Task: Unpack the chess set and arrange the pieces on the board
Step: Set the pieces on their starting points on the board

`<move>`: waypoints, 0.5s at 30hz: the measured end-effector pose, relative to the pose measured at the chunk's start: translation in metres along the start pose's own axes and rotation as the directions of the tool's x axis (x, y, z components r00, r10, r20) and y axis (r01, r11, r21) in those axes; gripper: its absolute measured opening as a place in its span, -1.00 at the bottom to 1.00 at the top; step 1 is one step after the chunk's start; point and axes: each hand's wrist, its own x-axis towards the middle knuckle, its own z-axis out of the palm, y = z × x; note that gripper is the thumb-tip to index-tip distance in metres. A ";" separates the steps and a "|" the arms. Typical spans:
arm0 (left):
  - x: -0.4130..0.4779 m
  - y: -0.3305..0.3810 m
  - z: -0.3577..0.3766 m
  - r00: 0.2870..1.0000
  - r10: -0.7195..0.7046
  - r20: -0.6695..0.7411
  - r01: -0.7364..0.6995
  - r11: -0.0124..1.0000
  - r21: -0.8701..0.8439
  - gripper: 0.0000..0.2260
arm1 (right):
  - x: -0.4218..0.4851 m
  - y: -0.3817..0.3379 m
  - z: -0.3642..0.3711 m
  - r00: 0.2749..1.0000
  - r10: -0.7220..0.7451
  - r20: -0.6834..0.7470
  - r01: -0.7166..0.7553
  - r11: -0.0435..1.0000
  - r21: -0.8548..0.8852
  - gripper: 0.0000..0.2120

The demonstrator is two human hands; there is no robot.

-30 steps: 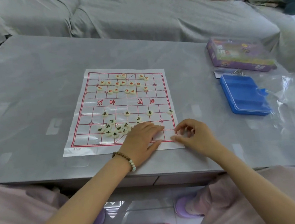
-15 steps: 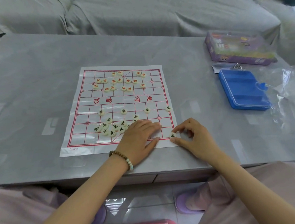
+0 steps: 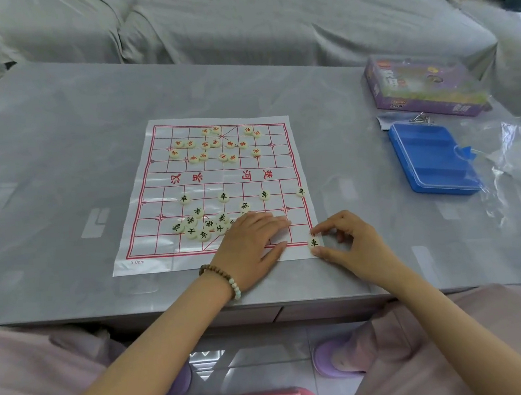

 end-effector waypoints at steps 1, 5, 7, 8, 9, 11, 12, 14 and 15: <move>-0.001 0.000 -0.003 1.000 -0.004 -0.017 0.004 1.000 -0.024 -0.61 | 0.001 -0.002 -0.002 1.000 -0.004 -0.004 0.003 1.000 -0.004 -0.73; -0.008 -0.018 -0.039 0.978 -0.150 -0.144 0.134 0.984 -0.121 -0.68 | 0.017 -0.024 -0.003 0.999 -0.036 -0.040 0.037 0.999 0.020 -0.74; -0.013 -0.042 -0.062 0.954 -0.262 -0.148 0.250 0.964 -0.092 -0.71 | 0.030 -0.041 0.006 0.997 -0.076 -0.022 0.077 0.997 0.026 -0.73; -0.017 -0.054 -0.072 0.943 -0.303 -0.137 0.300 0.953 -0.047 -0.73 | 0.037 -0.049 0.012 0.995 -0.095 -0.009 0.096 0.995 0.029 -0.74; -0.019 -0.065 -0.080 0.932 -0.340 -0.126 0.342 0.940 -0.004 -0.73 | 0.043 -0.057 0.018 0.994 -0.110 0.002 0.110 0.993 0.031 -0.76; -0.022 -0.080 -0.090 0.908 -0.404 -0.107 0.412 0.909 0.060 -0.74 | 0.054 -0.070 0.030 0.991 -0.130 0.016 0.130 0.991 0.030 -0.77; -0.022 -0.084 -0.093 0.898 -0.430 -0.099 0.437 0.896 0.078 -0.74 | 0.059 -0.075 0.034 0.991 -0.134 0.019 0.133 0.991 0.028 -0.77; -0.018 -0.086 -0.095 0.885 -0.458 -0.087 0.465 0.879 0.105 -0.73 | 0.065 -0.082 0.041 0.991 -0.133 0.019 0.133 0.991 0.033 -0.76; -0.015 -0.086 -0.096 0.882 -0.464 -0.080 0.470 0.874 0.119 -0.73 | 0.067 -0.085 0.043 0.991 -0.130 0.017 0.130 0.991 0.038 -0.75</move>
